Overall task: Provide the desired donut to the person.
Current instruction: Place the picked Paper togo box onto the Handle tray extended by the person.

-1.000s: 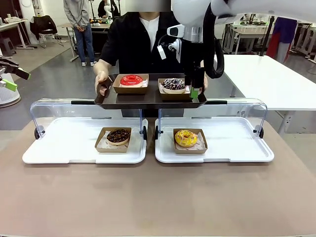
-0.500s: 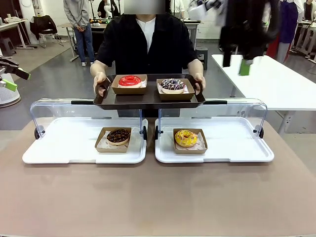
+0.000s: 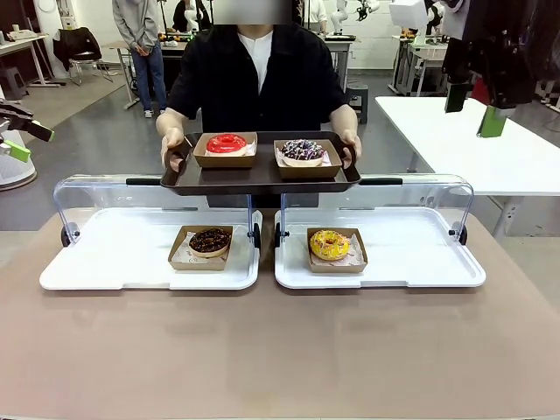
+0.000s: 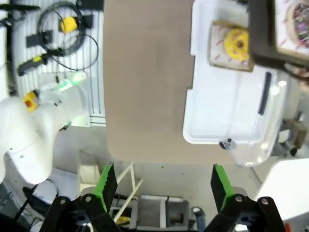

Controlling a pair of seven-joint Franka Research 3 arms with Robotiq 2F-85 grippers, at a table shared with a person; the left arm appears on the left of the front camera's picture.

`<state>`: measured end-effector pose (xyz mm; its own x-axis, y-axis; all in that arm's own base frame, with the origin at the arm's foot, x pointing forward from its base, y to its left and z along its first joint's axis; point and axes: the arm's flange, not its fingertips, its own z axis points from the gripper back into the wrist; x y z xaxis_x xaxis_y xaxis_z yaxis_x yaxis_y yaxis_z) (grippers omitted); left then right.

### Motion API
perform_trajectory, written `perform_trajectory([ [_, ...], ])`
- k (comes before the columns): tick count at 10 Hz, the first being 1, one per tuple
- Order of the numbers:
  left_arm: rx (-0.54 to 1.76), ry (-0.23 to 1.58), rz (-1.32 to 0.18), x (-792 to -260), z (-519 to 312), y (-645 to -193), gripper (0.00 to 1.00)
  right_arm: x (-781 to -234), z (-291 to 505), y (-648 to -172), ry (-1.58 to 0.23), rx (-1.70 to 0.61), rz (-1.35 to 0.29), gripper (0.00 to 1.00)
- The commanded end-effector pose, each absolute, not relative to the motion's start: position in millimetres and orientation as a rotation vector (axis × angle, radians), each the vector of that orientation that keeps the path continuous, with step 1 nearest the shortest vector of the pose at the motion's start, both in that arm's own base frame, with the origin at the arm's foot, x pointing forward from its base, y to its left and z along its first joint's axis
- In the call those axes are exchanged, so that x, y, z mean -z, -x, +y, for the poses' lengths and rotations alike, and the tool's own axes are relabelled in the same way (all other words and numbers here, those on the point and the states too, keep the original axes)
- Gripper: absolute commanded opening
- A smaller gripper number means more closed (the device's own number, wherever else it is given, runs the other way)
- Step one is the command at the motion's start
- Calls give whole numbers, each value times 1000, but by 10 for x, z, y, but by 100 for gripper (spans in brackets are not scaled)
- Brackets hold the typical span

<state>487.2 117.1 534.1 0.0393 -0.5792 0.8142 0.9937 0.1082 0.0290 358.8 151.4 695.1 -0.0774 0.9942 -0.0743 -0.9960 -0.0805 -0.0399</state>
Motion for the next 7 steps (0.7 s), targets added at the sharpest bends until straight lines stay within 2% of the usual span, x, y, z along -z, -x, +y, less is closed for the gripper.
perform_trajectory([
  [1,1351,686,-804,-5365,1171,-4865,100,-7030,1585,-3619,67,-1664,30,100],
  [7,1351,686,-804,-5365,1171,-4865,100,-7030,1585,-3619,67,-1664,30,100],
])
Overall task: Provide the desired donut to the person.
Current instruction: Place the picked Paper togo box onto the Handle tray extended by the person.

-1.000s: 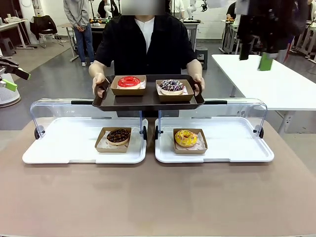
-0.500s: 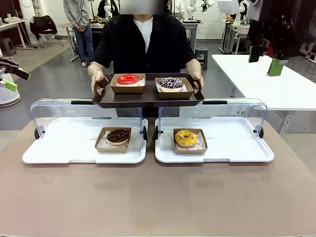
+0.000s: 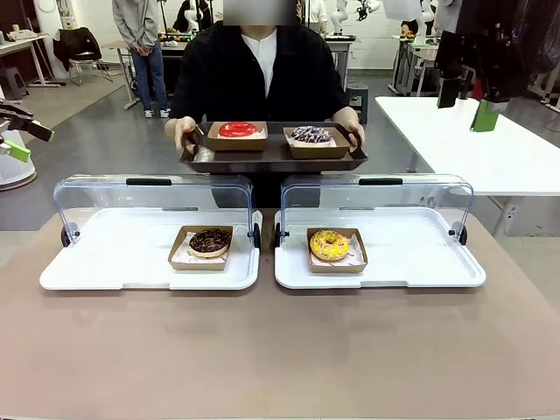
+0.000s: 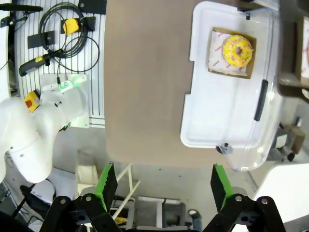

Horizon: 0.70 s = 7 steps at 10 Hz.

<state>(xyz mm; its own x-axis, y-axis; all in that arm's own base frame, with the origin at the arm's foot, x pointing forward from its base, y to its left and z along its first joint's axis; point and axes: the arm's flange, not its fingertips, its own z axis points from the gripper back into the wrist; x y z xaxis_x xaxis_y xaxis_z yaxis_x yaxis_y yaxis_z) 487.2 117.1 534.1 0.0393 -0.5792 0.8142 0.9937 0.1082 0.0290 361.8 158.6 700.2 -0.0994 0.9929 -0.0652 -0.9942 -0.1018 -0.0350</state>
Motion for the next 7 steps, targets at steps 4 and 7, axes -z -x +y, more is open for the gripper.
perform_trajectory([
  [4,1351,686,-804,-5365,1171,-4865,100,-7030,1585,-3619,67,-1664,30,100],
  [7,1351,686,-804,-5365,1171,-4865,100,-7030,1585,-3619,67,-1664,30,100],
])
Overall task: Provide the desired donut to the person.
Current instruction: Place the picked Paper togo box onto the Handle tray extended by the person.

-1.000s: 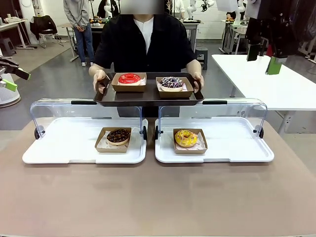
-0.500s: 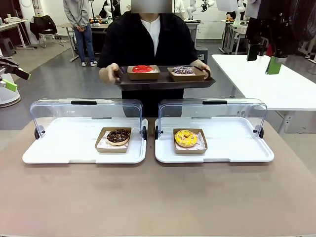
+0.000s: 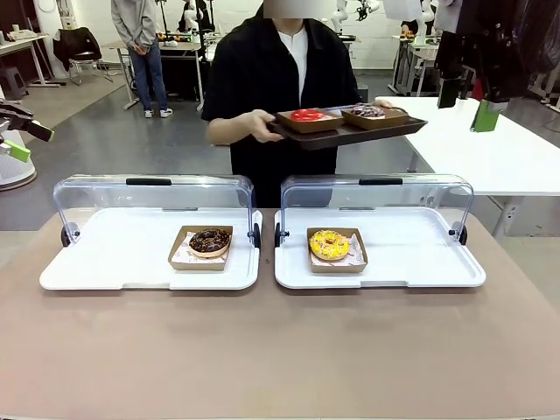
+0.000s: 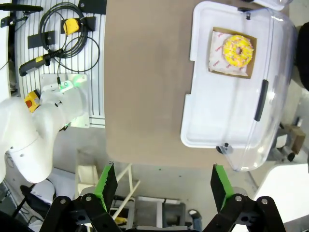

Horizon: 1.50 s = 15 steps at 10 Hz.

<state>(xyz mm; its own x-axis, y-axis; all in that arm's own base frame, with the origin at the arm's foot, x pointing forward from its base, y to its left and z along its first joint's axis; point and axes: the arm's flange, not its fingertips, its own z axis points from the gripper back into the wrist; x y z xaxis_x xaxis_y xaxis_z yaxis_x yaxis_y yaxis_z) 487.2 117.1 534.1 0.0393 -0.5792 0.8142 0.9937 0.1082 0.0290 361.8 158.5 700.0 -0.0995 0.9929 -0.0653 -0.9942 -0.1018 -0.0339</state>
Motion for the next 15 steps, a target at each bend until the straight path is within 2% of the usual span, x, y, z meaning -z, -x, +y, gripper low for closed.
perform_trajectory([
  [1,1351,686,-804,-5365,1171,-4865,100,-7030,1585,-3619,67,-1664,30,100],
  [2,1351,686,-804,-5365,1171,-4865,100,-7000,1585,-3618,80,-1671,21,100],
  [3,1351,686,-804,-5365,1171,-4865,100,-7093,1244,-3664,-132,-1670,-145,100],
  [4,1351,686,-804,-5365,1171,-4865,100,-7152,845,-3721,-250,-1612,-306,100],
  [8,1351,686,-804,-5365,1171,-4865,100,-6776,-527,-3807,-581,-1286,-713,100],
  [10,1351,686,-804,-5365,1171,-4865,100,-6518,-926,-3837,-608,-1259,-848,100],
  [13,1351,686,-804,-5365,1171,-4865,100,-6175,-1305,-3927,-730,-1344,-999,100],
  [15,1351,686,-804,-5365,1171,-4865,100,-6083,-1488,-4062,-782,-1295,-993,100],
])
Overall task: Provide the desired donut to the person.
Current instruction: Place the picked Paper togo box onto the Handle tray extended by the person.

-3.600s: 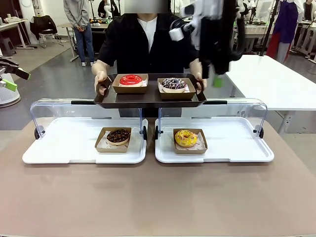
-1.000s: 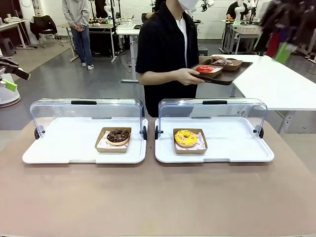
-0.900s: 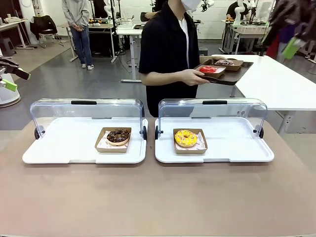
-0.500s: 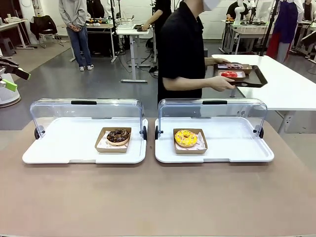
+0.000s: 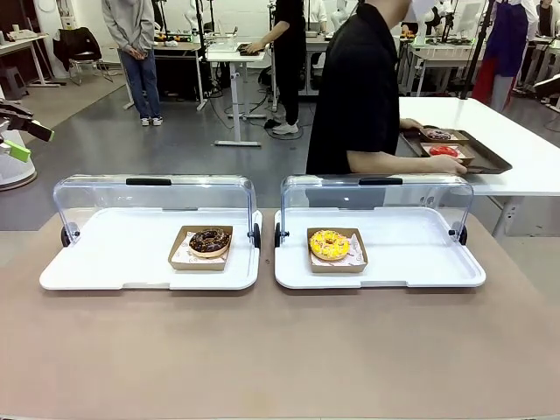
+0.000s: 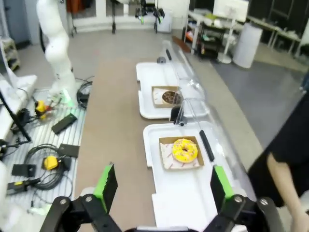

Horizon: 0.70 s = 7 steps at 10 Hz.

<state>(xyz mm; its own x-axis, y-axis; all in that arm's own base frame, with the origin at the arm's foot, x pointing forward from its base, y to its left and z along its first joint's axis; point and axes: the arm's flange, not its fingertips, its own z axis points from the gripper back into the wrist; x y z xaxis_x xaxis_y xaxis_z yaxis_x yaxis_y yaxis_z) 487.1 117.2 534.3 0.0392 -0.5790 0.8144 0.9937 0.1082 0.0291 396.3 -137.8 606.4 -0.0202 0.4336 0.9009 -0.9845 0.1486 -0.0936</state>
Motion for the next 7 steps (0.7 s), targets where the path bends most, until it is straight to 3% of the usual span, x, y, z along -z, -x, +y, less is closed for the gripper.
perform_trajectory([
  [1,1351,686,-804,-5365,1171,-4865,100,-6032,-1563,-4144,-810,-1232,-975,100],
  [7,1351,686,-804,-5365,1171,-4865,100,-5766,-1751,-4432,-833,-1162,-888,100],
])
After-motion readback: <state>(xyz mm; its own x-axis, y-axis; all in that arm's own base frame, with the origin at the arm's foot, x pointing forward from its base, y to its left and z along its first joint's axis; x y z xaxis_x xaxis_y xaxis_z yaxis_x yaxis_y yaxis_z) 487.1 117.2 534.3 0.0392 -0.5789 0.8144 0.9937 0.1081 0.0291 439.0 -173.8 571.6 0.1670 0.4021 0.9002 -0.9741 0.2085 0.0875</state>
